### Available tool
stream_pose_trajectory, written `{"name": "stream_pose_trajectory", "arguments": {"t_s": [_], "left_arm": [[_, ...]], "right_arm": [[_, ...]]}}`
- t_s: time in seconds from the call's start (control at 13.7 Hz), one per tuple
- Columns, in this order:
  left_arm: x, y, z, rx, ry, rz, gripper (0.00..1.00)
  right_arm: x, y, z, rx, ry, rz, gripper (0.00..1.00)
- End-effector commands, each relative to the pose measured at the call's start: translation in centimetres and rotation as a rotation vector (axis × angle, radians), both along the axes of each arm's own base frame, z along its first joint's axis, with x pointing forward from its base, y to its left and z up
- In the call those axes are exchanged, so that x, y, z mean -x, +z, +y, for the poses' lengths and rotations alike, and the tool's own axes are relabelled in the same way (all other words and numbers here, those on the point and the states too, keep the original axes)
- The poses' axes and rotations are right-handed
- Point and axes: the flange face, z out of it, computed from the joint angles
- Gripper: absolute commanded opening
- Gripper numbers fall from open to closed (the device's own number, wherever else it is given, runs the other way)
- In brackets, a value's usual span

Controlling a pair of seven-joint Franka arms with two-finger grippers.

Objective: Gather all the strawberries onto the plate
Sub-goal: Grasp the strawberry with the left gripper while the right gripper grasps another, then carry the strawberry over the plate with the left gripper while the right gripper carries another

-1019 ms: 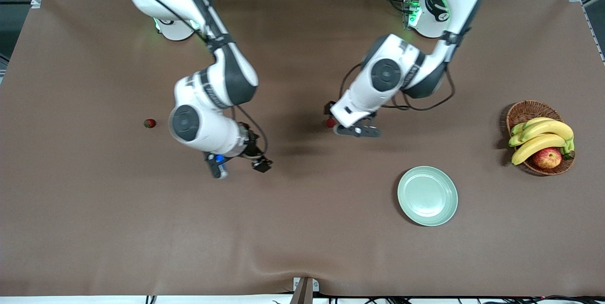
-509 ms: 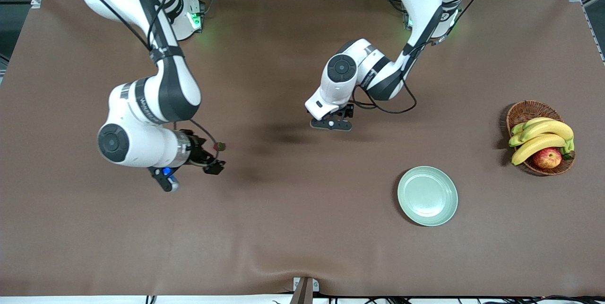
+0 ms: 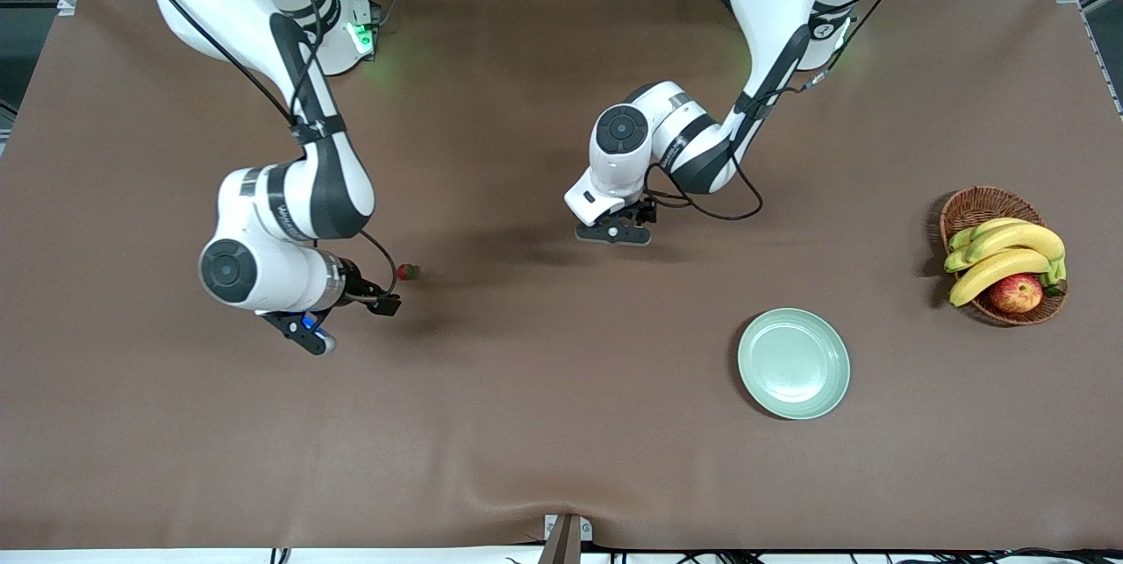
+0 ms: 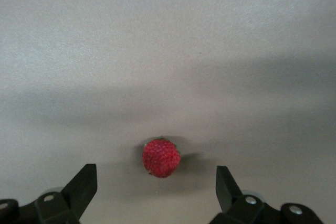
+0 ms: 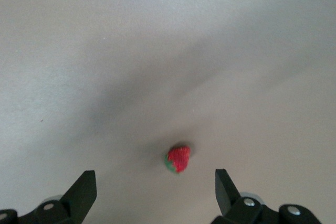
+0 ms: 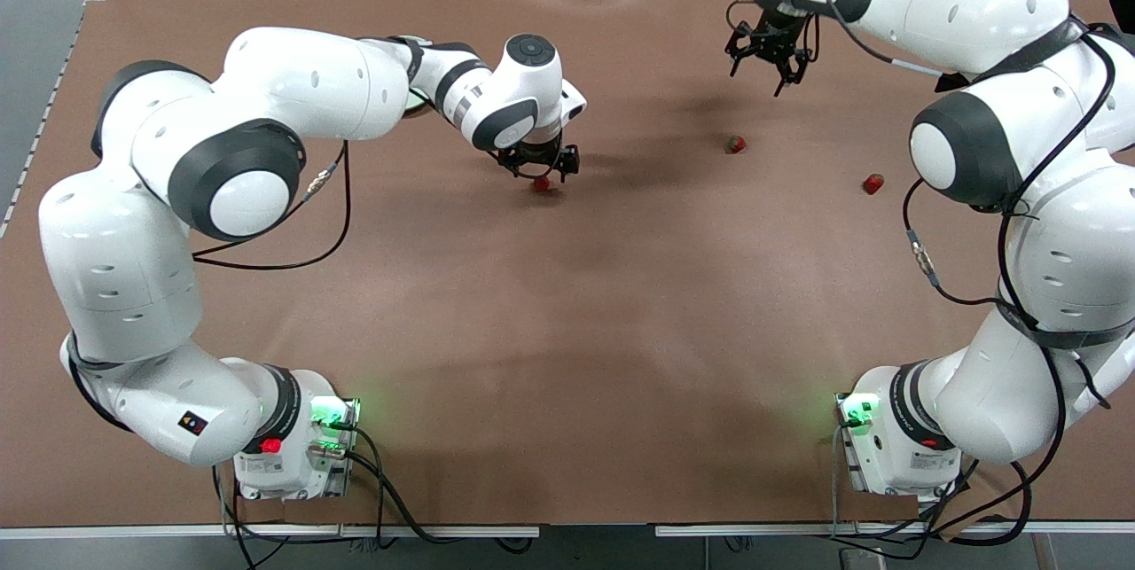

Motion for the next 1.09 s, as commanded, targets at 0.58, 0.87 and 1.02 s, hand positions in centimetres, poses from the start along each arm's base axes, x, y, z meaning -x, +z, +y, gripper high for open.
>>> {"name": "stream_pose_trajectory", "arguments": {"t_s": [0.58, 0.87, 1.02], "left_arm": [[-0.3, -1.8, -0.2, 0.000, 0.004, -0.016, 0.84], [-0.6, -2.0, -0.1, 0.000, 0.001, -0.016, 0.72], [-0.7, -2.2, -0.2, 0.001, 0.002, -0.015, 0.70]], "right_arm": [[6.6, -6.3, 0.5, 0.032, 0.143, -0.090, 0.72], [7.0, -7.3, 2.3, -0.011, 0.106, -0.099, 0.71], [7.1, -7.6, 2.4, -0.010, 0.112, -0.093, 0.71]]}}
